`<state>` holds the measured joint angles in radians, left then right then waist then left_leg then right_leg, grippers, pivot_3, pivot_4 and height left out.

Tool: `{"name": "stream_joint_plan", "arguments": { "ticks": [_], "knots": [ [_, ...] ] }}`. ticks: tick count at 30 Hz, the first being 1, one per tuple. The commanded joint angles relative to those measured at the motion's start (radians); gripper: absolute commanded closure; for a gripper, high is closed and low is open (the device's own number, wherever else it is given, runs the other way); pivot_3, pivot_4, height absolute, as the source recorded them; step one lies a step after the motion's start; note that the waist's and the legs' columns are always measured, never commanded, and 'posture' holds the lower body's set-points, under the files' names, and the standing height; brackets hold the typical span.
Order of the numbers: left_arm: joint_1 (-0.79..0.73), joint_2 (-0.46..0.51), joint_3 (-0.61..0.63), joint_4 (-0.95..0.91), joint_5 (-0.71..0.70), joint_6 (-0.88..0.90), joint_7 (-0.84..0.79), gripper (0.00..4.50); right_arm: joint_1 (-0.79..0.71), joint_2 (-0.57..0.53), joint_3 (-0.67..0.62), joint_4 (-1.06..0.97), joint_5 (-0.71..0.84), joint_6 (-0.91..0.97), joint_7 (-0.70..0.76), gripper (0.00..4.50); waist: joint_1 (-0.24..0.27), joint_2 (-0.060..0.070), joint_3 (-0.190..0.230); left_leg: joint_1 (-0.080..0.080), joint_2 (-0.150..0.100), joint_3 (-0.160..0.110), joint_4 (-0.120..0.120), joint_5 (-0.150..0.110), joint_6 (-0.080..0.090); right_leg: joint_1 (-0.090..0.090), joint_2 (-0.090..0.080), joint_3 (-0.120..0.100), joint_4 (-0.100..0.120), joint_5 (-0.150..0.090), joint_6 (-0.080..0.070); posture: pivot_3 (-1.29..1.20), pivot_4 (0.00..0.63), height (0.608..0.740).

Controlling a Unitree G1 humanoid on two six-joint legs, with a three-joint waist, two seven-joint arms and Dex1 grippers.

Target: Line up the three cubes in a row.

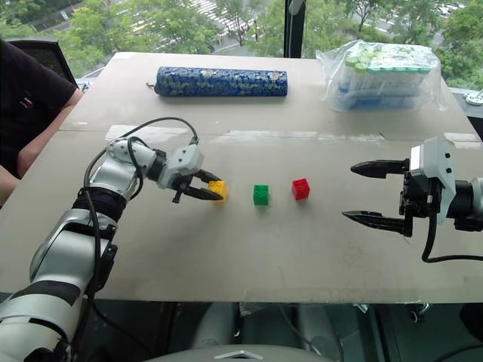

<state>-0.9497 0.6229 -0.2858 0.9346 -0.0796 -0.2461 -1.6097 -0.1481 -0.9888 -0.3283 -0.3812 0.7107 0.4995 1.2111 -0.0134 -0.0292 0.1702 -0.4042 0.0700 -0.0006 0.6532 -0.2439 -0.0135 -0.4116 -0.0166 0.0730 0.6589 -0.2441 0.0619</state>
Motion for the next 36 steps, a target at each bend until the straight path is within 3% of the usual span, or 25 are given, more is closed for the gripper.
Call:
{"name": "stream_joint_plan", "arguments": {
  "ticks": [1,11,27,28,32,36],
  "knots": [
    [-0.05,-0.001,0.001,0.046,0.011,-0.053,-0.005,3.21,-0.01,-0.011,-0.033,-0.029,0.014,-0.003,-0.012,0.0,0.0,0.0,0.0,0.0,0.0,0.0,0.0,0.0,0.0,0.0,0.0,0.0,0.0,0.0,0.0,0.0,0.15,0.74],
    [-0.08,-0.023,0.001,0.112,0.028,-0.09,-0.005,3.21,-0.026,-0.017,-0.025,-0.029,0.024,0.004,-0.014,0.0,0.0,0.0,0.0,0.0,0.0,-0.001,0.0,0.0,0.0,0.0,0.0,-0.001,0.0,0.0,0.0,0.0,0.15,0.74],
    [-0.045,-0.044,-0.043,0.069,-0.018,-0.065,-0.005,3.21,-0.021,-0.019,-0.024,-0.027,0.018,-0.001,-0.01,0.0,0.002,0.0,0.0,0.0,0.0,-0.001,0.0,0.0,0.0,0.0,0.0,-0.001,0.001,0.0,0.0,0.0,0.15,0.74],
    [-0.045,-0.046,-0.043,0.07,-0.017,-0.065,-0.005,2.18,-0.02,-0.019,-0.025,-0.026,0.018,-0.001,-0.009,0.0,0.001,0.0,0.0,0.0,0.0,-0.001,0.0,0.0,0.0,0.0,0.0,-0.001,0.001,0.0,0.0,0.0,0.15,0.74],
    [-0.045,-0.05,-0.028,0.067,-0.01,-0.067,-0.005,0.31,-0.011,-0.019,-0.033,-0.026,0.018,-0.001,-0.006,0.0,0.001,0.0,0.0,0.0,0.0,-0.001,0.0,0.0,0.0,0.0,0.0,-0.001,0.001,0.0,0.0,0.0,0.15,0.74],
    [-0.029,-0.015,-0.006,0.012,-0.051,-0.023,-0.005,0.15,-0.004,-0.016,-0.051,-0.024,0.017,-0.007,-0.01,0.0,-0.001,0.0,0.0,0.0,0.0,-0.001,0.0,0.0,0.0,0.0,0.0,-0.001,0.001,0.0,0.0,0.0,0.15,0.74]
  ]
}}
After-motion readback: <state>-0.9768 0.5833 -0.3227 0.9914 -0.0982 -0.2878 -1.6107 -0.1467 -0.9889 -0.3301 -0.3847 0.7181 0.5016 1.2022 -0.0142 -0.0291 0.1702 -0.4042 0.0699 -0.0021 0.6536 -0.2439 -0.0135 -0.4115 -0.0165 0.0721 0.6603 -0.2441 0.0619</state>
